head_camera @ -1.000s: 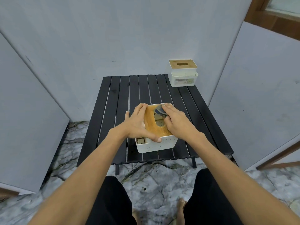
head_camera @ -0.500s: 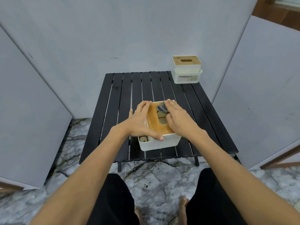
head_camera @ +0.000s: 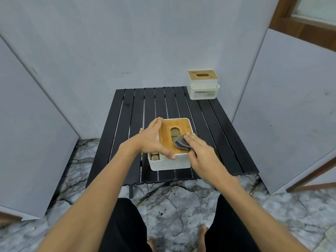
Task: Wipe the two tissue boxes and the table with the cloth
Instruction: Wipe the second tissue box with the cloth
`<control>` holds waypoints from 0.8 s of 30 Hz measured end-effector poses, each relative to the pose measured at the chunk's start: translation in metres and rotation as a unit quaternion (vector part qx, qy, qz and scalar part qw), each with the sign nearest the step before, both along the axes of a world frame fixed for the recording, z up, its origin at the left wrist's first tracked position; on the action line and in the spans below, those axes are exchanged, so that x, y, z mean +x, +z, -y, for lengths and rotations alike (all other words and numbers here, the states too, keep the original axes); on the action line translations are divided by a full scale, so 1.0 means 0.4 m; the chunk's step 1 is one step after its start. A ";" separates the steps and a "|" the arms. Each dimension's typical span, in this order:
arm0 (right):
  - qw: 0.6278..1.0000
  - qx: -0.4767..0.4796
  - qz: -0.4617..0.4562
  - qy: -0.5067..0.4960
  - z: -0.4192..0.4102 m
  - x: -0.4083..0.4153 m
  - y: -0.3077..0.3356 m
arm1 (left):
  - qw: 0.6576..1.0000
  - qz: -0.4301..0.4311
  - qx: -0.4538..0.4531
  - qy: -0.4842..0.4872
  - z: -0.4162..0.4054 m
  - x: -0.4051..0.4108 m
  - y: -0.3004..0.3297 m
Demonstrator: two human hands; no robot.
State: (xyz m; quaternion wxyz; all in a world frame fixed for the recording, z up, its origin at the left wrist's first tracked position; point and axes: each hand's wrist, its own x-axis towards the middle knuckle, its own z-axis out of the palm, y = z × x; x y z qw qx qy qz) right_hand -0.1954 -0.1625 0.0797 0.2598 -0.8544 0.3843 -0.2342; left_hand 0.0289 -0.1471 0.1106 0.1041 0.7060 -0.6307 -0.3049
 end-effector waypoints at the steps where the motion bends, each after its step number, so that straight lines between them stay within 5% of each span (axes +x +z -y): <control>1: 1.000 0.004 0.011 0.002 -0.013 -0.006 -0.002 | 1.000 -0.007 0.003 0.004 -0.006 -0.002 0.008; 11: 0.997 0.029 0.070 -0.003 -0.076 -0.022 -0.009 | 0.985 -0.060 -0.072 0.148 -0.108 -0.129 -0.030; 24: 1.000 -0.018 -0.022 0.005 0.069 -0.009 0.024 | 0.964 0.037 -0.203 0.170 -0.129 -0.172 -0.115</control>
